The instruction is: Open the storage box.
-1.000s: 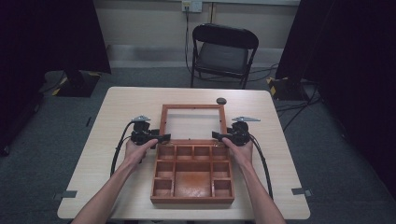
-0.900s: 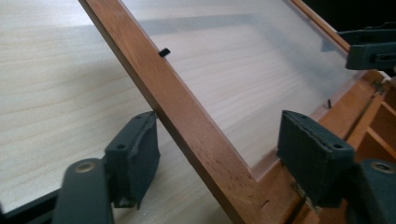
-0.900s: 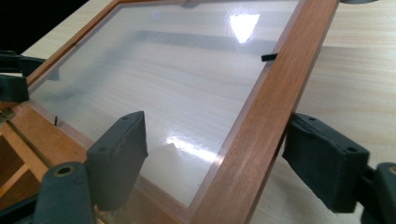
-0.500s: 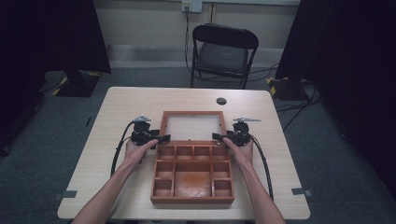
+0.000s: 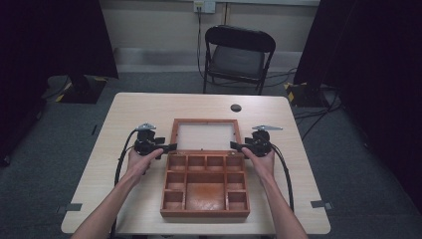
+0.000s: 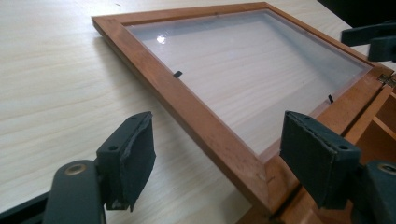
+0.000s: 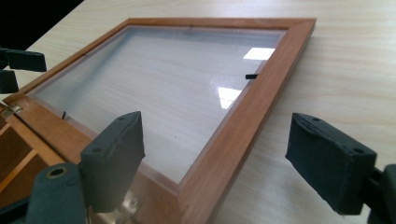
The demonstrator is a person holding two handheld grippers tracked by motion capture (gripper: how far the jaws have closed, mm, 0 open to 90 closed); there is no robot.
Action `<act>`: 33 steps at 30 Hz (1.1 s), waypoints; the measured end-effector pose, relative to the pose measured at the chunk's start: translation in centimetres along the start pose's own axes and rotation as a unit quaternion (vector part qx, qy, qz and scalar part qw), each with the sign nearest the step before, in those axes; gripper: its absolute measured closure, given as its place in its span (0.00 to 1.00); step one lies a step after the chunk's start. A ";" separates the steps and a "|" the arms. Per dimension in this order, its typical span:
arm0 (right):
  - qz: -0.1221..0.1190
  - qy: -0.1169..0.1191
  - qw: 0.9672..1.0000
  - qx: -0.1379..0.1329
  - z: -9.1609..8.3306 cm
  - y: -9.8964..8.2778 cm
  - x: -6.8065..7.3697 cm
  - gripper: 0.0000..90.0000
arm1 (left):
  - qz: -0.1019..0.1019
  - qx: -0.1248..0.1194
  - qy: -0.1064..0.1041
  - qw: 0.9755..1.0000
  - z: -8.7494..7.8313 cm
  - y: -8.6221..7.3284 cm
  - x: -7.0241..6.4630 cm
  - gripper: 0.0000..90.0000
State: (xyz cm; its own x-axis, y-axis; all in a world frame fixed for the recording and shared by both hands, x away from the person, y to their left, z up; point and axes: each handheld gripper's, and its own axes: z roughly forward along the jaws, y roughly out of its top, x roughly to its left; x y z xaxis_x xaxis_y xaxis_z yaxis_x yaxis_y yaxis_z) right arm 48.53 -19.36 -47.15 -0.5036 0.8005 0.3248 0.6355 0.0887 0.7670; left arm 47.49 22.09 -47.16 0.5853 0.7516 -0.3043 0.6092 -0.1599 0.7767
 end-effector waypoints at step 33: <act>-0.044 -0.155 0.984 0.072 -10.3 -8.7 -3.2 0.16 | 0.081 0.071 0.139 0.984 -6.6 -7.6 1.4 0.18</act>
State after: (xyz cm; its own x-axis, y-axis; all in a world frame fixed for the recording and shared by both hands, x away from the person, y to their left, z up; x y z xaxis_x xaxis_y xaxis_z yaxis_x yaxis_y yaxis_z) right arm 38.62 -28.82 -49.18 -0.3722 0.9262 0.0599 0.6854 0.2308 0.6906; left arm 40.16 28.63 -49.80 0.5242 0.8516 -0.0039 0.5998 -0.3660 0.7116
